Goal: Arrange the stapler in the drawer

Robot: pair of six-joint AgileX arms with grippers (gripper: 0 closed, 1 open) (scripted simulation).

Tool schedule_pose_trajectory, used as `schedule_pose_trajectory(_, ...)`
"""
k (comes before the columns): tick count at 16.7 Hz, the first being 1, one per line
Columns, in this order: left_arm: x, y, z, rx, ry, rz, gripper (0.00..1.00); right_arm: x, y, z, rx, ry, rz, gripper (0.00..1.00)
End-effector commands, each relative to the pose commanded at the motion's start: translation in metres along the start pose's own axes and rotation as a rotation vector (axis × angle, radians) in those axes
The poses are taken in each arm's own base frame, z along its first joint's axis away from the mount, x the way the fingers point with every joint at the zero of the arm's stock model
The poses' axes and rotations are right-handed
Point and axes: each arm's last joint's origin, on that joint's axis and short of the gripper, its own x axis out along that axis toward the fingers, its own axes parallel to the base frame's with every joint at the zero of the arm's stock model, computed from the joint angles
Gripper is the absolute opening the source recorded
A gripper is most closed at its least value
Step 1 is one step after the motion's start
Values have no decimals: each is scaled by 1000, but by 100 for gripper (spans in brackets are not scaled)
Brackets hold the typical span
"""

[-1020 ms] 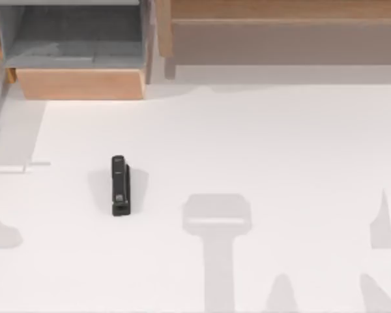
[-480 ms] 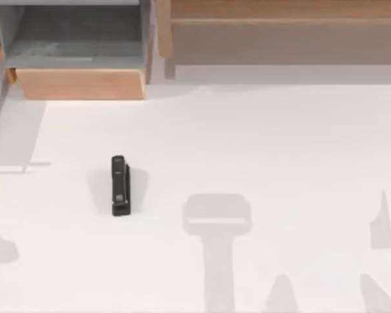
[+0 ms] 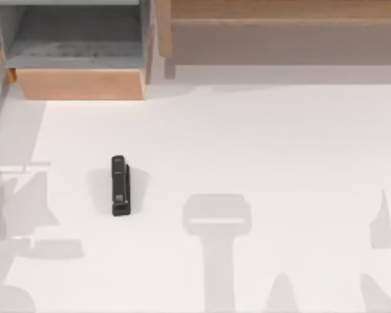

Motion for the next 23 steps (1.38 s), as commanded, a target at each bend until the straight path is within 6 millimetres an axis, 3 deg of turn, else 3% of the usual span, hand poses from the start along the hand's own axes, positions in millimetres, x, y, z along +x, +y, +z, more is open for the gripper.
schedule_pose_trajectory(3,42,5,37,-232,-145,-130,100,0,0,0,0,0,0,100)
schedule_pose_trajectory(6,91,4,78,-531,-177,-351,100,0,0,0,0,0,0,100)
schedule_pose_trajectory(9,135,-2,126,-828,-52,-628,100,0,0,0,0,0,0,100)
schedule_pose_trajectory(12,164,-6,177,-1053,222,-870,100,0,0,0,0,0,0,100)
schedule_pose_trajectory(17,182,3,240,-1238,821,-997,100,0,0,0,0,0,0,100)
schedule_pose_trajectory(20,182,15,255,-1282,1141,-924,100,0,0,0,0,0,0,100)
schedule_pose_trajectory(23,180,28,256,-1314,1364,-815,100,0,0,0,0,0,0,100)
